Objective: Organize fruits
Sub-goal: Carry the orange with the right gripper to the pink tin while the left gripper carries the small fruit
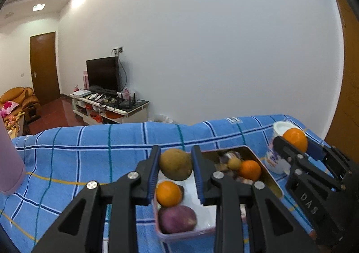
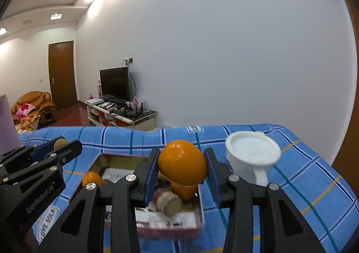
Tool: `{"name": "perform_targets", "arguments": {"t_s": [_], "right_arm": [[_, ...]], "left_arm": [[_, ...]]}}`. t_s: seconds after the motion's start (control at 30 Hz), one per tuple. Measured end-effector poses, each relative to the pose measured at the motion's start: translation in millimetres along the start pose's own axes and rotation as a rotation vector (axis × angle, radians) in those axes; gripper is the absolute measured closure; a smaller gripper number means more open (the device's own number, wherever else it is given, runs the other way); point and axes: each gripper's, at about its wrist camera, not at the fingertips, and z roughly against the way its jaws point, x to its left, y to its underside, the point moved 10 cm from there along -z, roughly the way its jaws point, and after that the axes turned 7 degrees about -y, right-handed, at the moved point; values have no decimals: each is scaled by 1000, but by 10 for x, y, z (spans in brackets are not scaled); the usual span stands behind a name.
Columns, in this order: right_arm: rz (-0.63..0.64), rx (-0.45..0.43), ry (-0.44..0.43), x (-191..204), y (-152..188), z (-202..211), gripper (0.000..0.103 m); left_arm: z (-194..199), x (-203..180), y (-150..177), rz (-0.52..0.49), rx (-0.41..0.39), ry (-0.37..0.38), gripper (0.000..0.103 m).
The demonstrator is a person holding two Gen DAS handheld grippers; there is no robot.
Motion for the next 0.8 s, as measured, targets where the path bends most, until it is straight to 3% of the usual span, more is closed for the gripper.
{"name": "perform_targets", "arguments": {"t_s": [0.33,0.8], "right_arm": [[-81,86,-116,207,-90,-536,61],[-167,231,-172,256,204,-980,61]], "left_arm": [[-335,266,-131,29,43,-48,73],[-772,-18,243,-57,207,-101,73]]}}
